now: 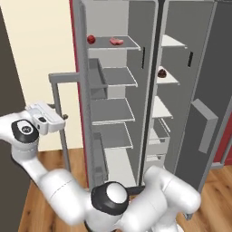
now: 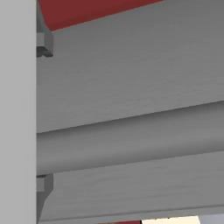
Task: Pick up the frozen steak from the freezer, place it on any shelf in the fridge, and close the fridge and freezer doors when done.
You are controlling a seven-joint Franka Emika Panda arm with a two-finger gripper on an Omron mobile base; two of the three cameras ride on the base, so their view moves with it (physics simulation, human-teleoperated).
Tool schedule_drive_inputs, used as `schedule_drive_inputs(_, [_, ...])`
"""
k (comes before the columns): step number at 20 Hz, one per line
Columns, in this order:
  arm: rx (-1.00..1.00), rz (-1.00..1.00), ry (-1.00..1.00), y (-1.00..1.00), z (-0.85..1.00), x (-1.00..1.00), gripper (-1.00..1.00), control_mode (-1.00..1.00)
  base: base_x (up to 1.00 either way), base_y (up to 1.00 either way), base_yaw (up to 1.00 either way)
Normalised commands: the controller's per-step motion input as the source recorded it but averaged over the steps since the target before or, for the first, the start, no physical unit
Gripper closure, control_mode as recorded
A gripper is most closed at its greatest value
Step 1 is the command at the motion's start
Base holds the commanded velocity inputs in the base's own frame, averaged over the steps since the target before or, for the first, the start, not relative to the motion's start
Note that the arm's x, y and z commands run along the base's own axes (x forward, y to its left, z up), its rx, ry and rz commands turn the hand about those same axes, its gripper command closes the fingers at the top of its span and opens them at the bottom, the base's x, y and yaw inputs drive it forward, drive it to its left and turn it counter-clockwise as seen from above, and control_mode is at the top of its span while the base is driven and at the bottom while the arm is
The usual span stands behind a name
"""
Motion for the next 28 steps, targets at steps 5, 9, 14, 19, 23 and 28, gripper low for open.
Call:
schedule_drive_inputs(5, [0.03,0.14,-0.2,-0.98,0.0,0.45,-1.0,-1.0,0.0,0.0,0.0])
schedule_drive_inputs(9, [0.03,0.08,-0.09,-0.94,0.0,0.76,-1.0,-1.0,0.0,0.0,0.0])
schedule_drive_inputs(14, [0.03,0.04,-0.02,-0.96,0.0,0.85,-1.0,-1.0,0.0,0.0,0.0])
schedule_drive_inputs(19, [0.03,0.0,0.0,-0.94,0.0,0.97,-1.0,-1.0,0.0,0.0,0.0])
schedule_drive_inputs(23, [0.05,0.0,0.02,-0.99,0.0,1.0,-1.0,-1.0,0.0,0.0,0.0])
schedule_drive_inputs(28, [0.07,0.0,0.05,-1.0,0.0,1.0,-1.0,-1.0,0.0,0.0,0.0])
